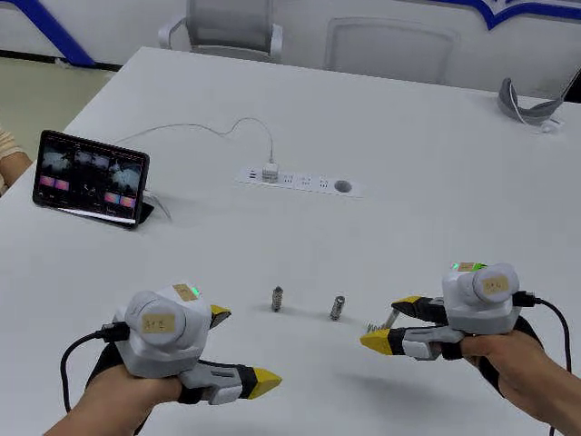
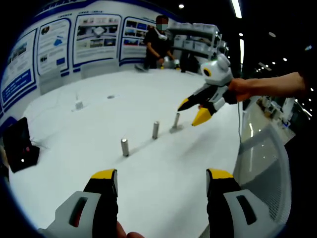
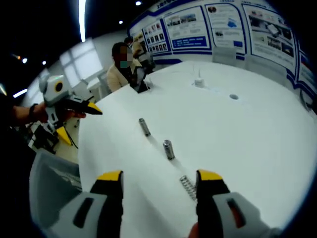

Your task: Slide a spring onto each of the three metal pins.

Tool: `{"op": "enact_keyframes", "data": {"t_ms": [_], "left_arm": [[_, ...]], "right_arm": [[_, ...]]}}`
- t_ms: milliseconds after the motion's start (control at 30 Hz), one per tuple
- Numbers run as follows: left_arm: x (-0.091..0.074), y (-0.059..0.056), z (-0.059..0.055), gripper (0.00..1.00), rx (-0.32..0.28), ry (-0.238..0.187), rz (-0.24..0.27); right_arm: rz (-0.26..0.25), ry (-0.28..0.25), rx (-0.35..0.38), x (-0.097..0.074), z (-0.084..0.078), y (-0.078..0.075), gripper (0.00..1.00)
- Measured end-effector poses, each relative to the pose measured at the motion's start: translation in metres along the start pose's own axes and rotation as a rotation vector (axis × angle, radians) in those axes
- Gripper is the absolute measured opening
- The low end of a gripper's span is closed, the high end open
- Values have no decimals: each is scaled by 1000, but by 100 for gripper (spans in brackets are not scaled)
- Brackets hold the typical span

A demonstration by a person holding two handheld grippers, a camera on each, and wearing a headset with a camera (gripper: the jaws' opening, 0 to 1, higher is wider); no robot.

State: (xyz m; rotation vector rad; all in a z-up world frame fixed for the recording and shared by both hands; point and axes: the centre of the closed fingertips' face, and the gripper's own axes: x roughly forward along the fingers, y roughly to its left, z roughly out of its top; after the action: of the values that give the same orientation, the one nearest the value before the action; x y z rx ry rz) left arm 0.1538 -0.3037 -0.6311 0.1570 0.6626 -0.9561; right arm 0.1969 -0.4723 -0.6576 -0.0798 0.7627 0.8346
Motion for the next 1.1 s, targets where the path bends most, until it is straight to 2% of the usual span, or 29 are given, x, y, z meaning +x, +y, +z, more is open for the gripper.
{"op": "enact_keyframes", "data": {"t_ms": [533, 867, 1100], "left_arm": [[11, -8, 11, 75, 16, -5, -23], [16, -12, 12, 75, 28, 2, -35], [20, -15, 13, 75, 37, 7, -46]], "right_arm": [[-16, -6, 1, -14, -11, 6, 65], [-22, 1, 8, -19, -22, 10, 66], [-25, -6, 14, -23, -24, 13, 67]]}}
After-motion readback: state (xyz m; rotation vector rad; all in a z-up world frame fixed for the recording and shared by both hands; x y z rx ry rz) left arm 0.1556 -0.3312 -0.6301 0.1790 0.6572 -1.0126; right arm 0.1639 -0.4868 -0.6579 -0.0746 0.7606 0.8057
